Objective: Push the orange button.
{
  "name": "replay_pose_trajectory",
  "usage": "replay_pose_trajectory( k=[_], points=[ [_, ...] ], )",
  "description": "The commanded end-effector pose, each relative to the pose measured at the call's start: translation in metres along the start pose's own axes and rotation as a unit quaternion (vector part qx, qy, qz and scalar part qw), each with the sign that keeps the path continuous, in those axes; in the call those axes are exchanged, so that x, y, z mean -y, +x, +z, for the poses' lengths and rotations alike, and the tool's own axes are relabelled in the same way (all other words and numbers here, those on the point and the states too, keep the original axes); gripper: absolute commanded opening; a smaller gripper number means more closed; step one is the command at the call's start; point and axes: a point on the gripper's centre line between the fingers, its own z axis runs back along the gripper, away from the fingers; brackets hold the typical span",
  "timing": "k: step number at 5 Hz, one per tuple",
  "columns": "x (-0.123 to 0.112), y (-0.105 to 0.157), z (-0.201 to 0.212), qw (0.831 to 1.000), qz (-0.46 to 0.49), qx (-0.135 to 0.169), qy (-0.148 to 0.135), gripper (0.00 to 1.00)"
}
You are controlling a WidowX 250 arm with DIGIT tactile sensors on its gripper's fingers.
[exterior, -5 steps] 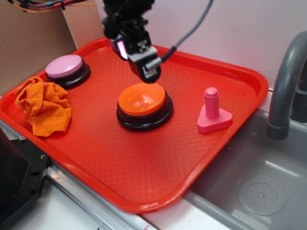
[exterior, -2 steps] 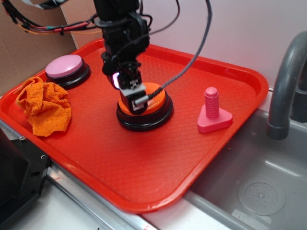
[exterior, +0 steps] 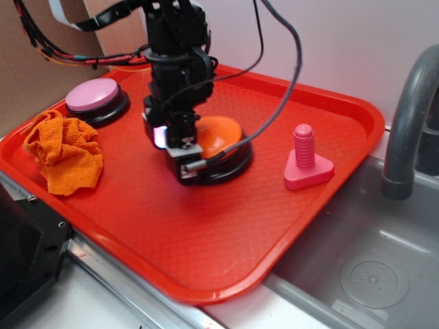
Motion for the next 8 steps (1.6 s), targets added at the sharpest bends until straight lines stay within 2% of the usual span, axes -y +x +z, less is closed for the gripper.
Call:
replay_pose_trajectory(
  k=[1,2,4,5,8],
  points=[
    [0.012,0.003,0.046,0.998,-0.007,0.05,0.022,1.0],
    [0.017,-0.006,0.08,0.997,-0.003,0.066,0.035,1.0],
    [0.016,-0.014,0.11,0.998,0.0,0.063,0.032,1.0],
    [0.015,-0.026,0.118,0.997,0.013,0.072,0.032,1.0],
    [0.013,-0.028,0.128,0.996,0.023,0.085,0.036,1.0]
  ],
)
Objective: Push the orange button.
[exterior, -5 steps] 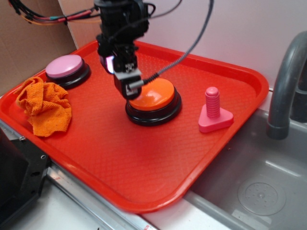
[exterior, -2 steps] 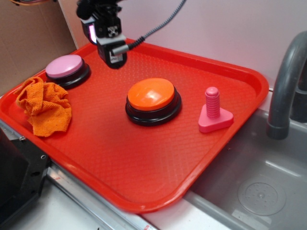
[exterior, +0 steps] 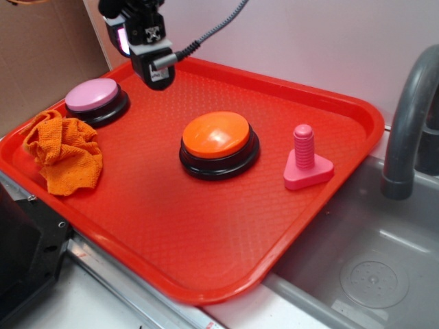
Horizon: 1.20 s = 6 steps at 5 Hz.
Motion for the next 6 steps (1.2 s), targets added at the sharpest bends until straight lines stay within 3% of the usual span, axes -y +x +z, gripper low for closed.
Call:
replay_pose_trajectory(
  k=[1,5,6],
  points=[
    [0.003,-0.002,0.025,0.999,0.008,0.044,-0.002,1.0],
    [0.009,-0.011,0.044,0.998,0.012,0.065,0.015,1.0],
    [0.008,-0.01,0.036,0.999,-0.006,0.05,0.007,1.0]
  ],
)
